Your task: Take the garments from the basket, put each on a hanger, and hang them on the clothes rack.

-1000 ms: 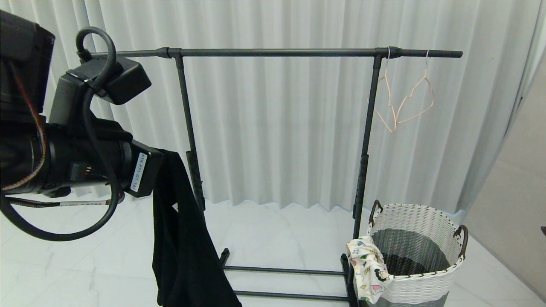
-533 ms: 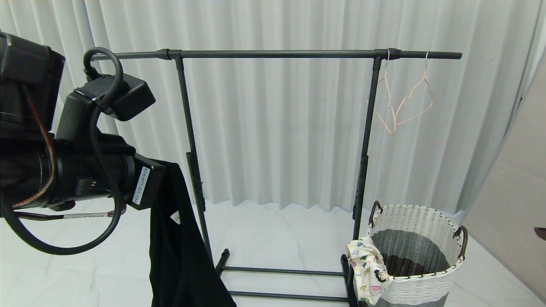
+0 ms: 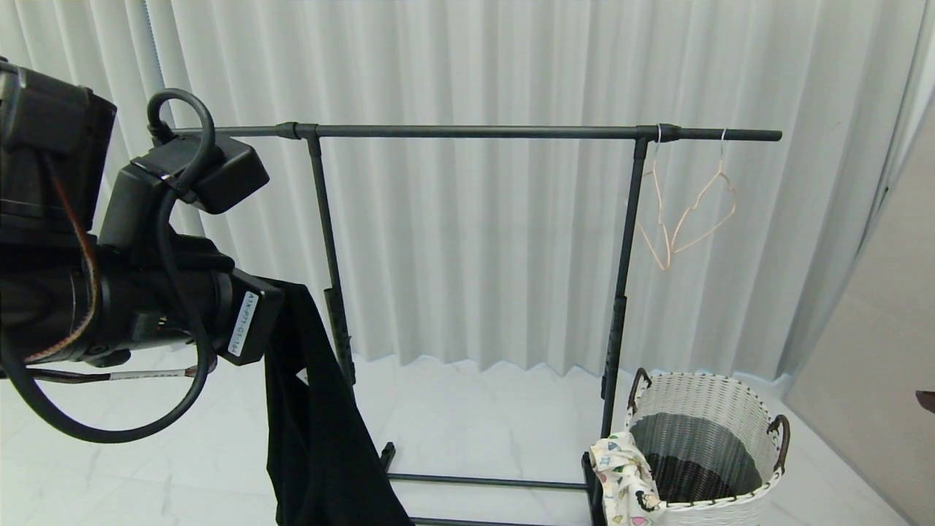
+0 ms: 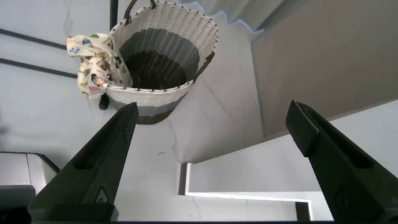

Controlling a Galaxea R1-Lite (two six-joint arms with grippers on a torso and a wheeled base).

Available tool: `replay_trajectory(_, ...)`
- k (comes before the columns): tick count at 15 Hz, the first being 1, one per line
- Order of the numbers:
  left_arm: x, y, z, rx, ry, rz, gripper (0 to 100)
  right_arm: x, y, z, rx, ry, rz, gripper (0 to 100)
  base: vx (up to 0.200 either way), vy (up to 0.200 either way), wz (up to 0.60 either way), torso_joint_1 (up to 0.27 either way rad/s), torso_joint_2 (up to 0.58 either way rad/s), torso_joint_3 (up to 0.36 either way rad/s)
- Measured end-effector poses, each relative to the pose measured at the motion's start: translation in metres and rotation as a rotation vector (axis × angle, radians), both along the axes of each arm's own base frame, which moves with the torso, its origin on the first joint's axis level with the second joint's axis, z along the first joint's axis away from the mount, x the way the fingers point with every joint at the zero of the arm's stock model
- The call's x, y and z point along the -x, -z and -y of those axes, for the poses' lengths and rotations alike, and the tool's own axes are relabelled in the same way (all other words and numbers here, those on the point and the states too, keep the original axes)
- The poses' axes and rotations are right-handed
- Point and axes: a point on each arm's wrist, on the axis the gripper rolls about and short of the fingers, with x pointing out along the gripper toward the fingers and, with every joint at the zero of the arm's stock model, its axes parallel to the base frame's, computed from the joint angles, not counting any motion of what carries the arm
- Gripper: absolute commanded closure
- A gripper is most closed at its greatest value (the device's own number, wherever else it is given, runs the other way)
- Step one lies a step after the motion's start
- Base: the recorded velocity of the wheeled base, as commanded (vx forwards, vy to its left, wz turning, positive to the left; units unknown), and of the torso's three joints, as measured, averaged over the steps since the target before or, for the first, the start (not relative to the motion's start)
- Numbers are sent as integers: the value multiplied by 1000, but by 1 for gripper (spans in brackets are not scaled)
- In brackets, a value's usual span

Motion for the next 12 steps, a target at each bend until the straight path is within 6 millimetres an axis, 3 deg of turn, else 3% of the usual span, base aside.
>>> replay_trajectory(12,0,-3,1,14,9,43,100,-2,1,-1,-43,13,11,0,0,0,0,220,-498,-283)
